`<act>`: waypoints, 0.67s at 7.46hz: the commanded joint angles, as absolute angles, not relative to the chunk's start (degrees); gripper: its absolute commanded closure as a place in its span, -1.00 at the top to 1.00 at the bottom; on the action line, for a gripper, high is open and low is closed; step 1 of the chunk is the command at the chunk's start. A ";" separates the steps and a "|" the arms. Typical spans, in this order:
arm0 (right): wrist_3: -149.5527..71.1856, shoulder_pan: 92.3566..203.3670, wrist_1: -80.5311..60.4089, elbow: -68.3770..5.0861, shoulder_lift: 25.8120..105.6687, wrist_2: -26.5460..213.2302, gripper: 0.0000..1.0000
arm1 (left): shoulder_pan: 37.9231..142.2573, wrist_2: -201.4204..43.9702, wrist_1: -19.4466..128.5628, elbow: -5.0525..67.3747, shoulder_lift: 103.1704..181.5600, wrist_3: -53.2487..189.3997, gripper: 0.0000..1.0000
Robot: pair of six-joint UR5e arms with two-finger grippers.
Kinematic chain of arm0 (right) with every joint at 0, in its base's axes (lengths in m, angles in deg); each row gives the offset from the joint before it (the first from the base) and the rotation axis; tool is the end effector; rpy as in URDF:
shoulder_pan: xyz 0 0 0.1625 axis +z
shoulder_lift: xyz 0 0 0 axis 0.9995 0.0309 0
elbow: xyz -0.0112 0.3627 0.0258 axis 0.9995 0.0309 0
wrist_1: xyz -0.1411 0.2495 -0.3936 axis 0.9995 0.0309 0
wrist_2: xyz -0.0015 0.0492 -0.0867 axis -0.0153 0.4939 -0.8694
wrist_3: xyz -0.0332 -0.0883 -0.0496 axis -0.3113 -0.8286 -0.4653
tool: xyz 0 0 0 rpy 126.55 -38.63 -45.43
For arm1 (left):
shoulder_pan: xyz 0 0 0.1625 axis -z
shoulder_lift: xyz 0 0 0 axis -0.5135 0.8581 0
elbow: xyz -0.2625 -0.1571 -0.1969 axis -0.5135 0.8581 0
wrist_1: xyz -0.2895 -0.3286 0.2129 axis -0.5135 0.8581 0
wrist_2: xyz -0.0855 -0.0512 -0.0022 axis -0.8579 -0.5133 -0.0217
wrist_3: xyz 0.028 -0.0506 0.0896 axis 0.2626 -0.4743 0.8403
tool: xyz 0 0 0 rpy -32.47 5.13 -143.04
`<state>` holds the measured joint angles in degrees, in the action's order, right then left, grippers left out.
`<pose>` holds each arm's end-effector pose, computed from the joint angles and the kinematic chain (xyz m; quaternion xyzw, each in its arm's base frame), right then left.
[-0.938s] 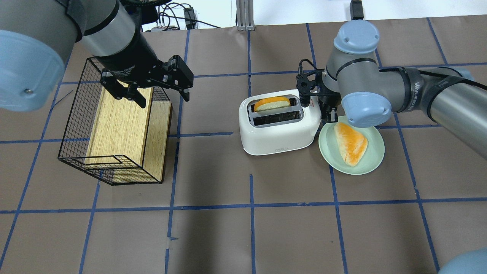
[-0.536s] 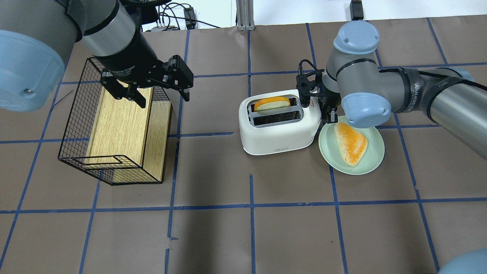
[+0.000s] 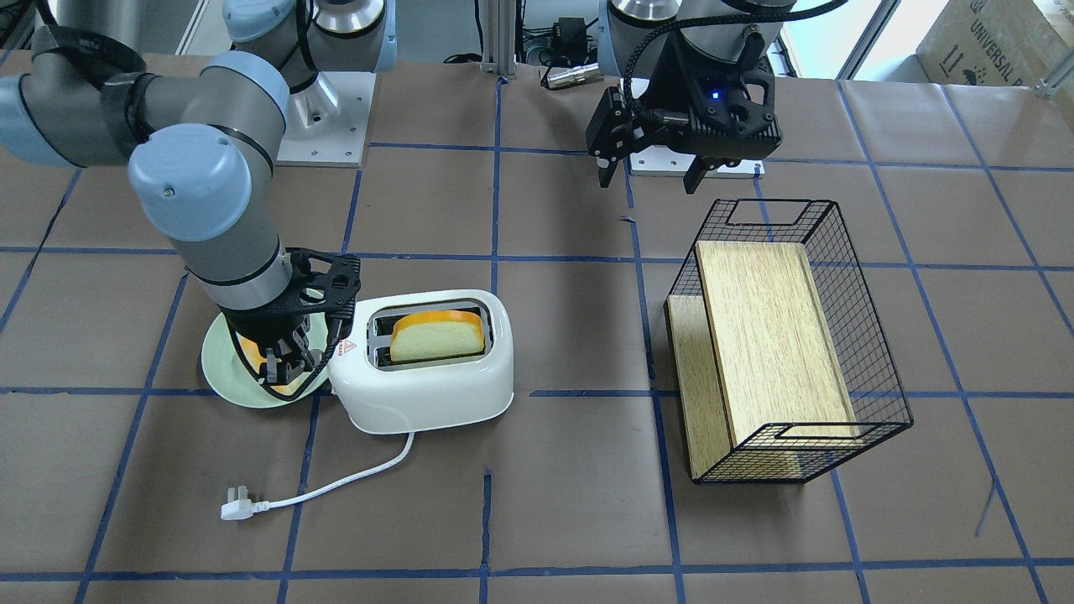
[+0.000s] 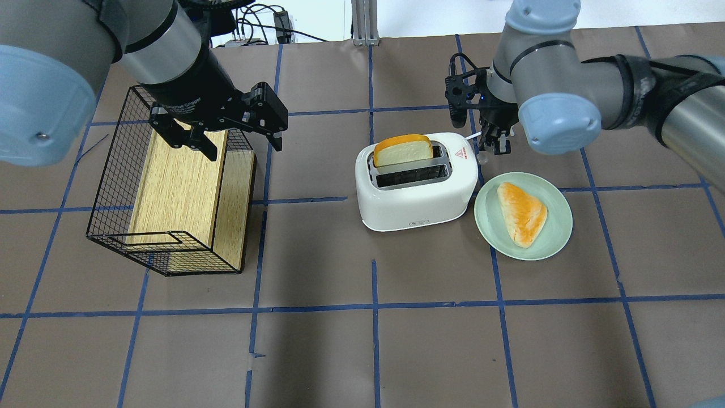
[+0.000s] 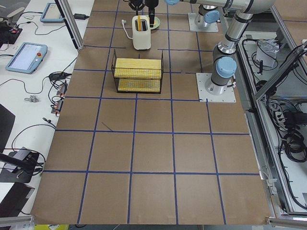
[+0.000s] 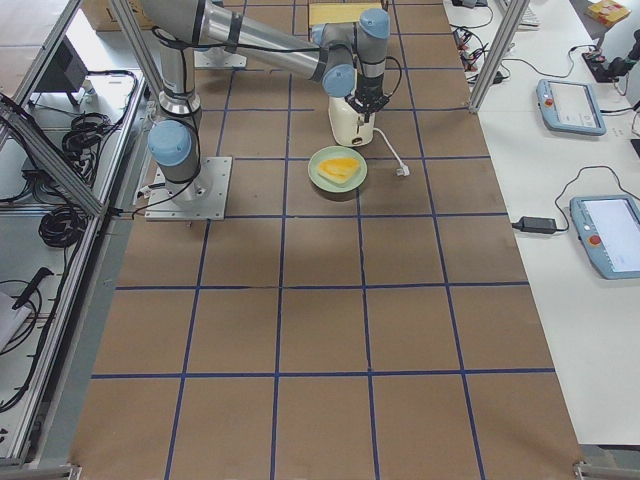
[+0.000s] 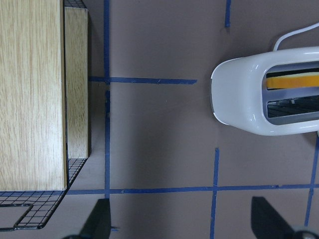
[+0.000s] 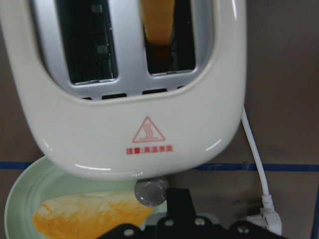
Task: Press toaster with right arm
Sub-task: 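Lift the right gripper up off the toaster lever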
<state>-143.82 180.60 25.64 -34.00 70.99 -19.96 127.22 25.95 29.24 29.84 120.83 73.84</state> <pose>0.1590 -0.6311 0.2496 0.7100 -0.7039 0.0127 0.0152 -0.2067 -0.5383 0.4413 0.0223 -0.9979 0.0035 0.0609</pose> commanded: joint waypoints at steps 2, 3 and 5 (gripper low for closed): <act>-128.63 180.69 12.27 -24.71 72.39 -20.56 -0.68 | 127.22 25.95 29.25 29.84 120.84 73.84 1.00; -116.37 180.69 11.11 -23.91 73.79 -20.30 -0.52 | 127.22 25.95 29.25 29.84 120.84 73.84 1.00; -95.53 180.78 9.10 -21.98 76.08 -19.69 -0.05 | 127.22 25.95 29.25 29.84 120.84 73.84 1.00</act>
<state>-109.60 180.75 10.88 -23.34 74.63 -20.14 127.22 25.95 29.24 29.83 120.83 73.84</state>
